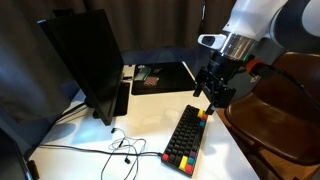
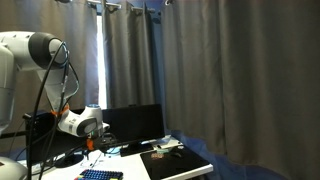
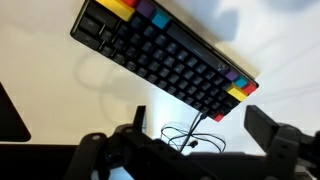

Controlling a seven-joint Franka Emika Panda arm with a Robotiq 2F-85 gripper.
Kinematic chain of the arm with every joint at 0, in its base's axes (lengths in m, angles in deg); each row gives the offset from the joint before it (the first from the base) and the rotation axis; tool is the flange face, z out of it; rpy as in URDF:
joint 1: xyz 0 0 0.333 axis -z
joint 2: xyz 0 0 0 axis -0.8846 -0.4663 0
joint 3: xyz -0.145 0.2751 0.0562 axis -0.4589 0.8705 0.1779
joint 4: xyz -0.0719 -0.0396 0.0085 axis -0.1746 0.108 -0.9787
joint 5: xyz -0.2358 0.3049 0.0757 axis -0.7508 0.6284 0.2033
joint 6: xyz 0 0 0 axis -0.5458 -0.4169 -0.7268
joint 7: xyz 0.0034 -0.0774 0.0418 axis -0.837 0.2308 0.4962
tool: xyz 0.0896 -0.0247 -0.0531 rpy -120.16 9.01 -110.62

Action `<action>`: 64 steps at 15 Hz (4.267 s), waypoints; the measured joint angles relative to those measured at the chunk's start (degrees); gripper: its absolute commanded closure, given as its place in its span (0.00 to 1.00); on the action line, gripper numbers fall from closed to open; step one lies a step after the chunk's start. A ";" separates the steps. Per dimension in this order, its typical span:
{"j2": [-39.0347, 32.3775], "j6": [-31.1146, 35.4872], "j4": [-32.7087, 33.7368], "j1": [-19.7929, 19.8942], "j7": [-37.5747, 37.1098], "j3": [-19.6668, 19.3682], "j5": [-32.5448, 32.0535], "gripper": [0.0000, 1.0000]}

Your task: Press the number seven button on the keyboard

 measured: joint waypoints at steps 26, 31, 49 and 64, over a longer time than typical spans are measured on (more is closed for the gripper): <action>-19.79 9.19 7.64 21.13 30.05 20.00 18.56 1.00; -23.52 11.28 7.96 27.50 29.81 26.29 14.43 1.00; -30.35 18.17 7.51 32.63 1.15 25.37 -24.71 1.00; -30.67 18.17 7.47 32.95 -6.56 24.05 -32.92 1.00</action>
